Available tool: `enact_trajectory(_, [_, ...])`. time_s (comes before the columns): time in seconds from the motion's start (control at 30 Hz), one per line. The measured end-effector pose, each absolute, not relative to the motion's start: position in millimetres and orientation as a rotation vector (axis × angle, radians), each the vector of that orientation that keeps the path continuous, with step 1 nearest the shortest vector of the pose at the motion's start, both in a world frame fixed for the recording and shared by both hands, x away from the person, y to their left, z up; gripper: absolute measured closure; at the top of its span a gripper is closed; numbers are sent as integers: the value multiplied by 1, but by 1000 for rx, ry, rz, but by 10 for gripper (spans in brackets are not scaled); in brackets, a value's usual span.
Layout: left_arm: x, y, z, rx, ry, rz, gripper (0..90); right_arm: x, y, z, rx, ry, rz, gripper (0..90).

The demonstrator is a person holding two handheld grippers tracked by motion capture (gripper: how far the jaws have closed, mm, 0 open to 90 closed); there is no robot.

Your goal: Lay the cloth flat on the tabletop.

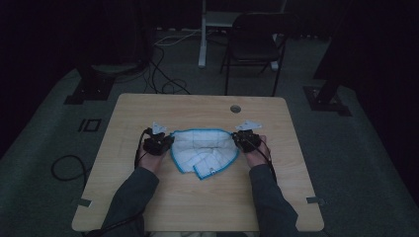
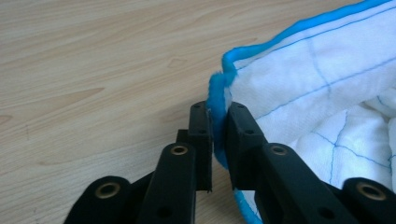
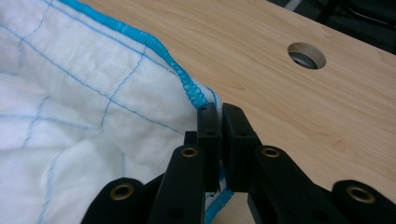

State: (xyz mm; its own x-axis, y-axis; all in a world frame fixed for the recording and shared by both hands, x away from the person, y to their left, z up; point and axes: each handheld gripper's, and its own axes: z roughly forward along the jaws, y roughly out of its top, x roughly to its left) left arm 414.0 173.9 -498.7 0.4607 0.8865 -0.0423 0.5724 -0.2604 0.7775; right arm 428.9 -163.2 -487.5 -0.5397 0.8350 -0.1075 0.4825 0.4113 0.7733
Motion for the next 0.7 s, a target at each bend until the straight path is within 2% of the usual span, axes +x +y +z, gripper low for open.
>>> enact_trajectory(0.27, [395,173,-492,1941,1193,544,792,449,-159,-490,1138,2191,912,874])
enact_trajectory(0.57, [354,136,-518,2077,1041,409,812,457,-162,-497,1184,2193,866,874])
enact_trajectory(0.7, [345,126,-530,2148,1006,395,828,459,-166,-497,1189,2190,859,874])
